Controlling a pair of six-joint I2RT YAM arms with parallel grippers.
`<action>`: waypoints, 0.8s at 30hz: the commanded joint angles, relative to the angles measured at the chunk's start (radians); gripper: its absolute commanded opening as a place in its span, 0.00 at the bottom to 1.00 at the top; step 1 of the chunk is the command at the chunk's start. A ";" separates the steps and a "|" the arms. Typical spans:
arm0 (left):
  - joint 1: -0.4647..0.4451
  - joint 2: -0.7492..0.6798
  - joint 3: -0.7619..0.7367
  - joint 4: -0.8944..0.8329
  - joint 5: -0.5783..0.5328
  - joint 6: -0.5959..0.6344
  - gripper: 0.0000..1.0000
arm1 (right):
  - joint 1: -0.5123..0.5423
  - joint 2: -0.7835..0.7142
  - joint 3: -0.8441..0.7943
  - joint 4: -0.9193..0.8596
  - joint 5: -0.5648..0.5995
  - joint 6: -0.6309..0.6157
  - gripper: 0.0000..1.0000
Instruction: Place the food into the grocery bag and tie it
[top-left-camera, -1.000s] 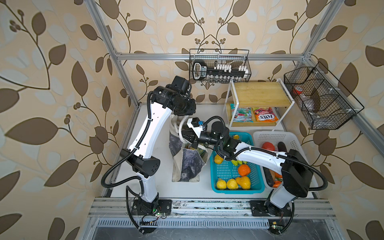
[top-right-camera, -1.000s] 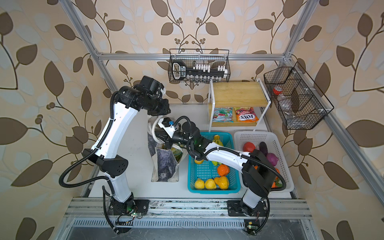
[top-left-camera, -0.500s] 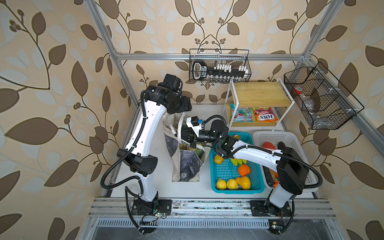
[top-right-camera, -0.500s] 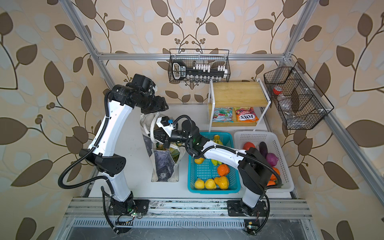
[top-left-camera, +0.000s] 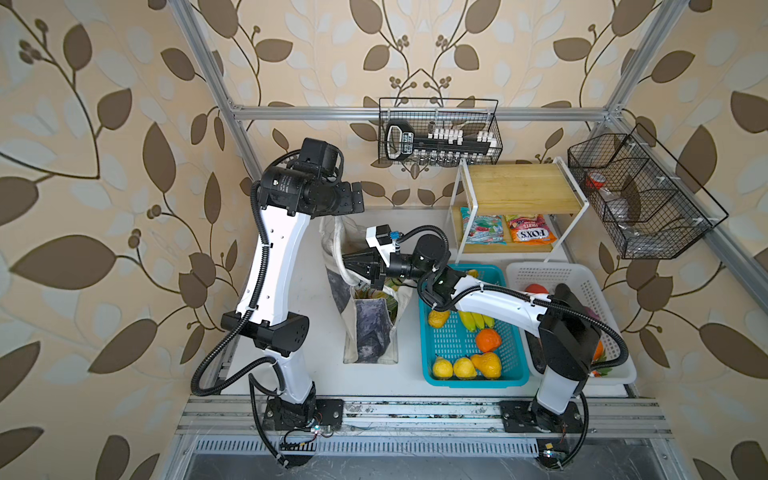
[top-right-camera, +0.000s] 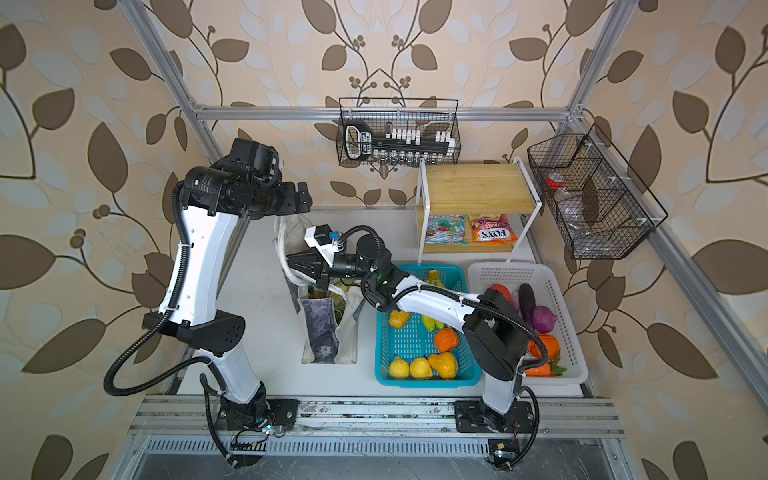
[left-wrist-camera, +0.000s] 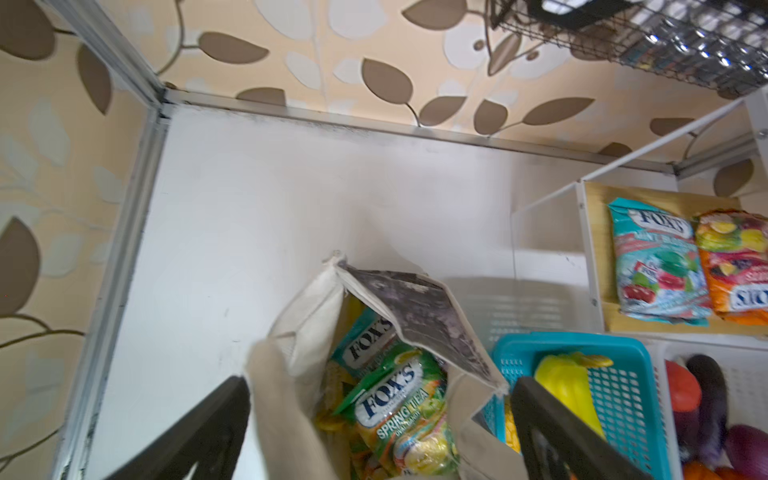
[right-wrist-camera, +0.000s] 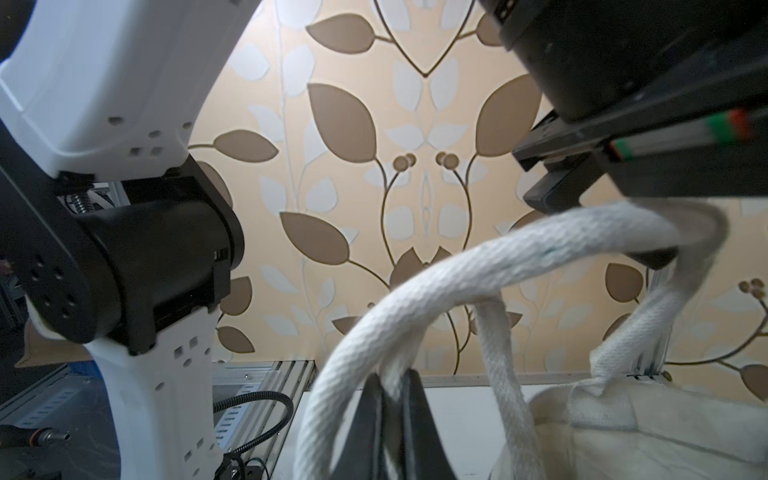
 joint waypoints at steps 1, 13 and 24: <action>0.012 -0.108 -0.043 0.069 -0.085 0.028 0.99 | 0.009 0.019 0.047 0.060 -0.015 0.007 0.00; 0.017 -0.174 -0.031 0.074 -0.214 0.012 0.99 | 0.014 0.017 0.032 0.084 -0.021 0.022 0.00; 0.073 -0.577 -0.501 0.208 -0.119 -0.081 0.80 | 0.019 0.002 0.020 0.015 0.000 -0.038 0.00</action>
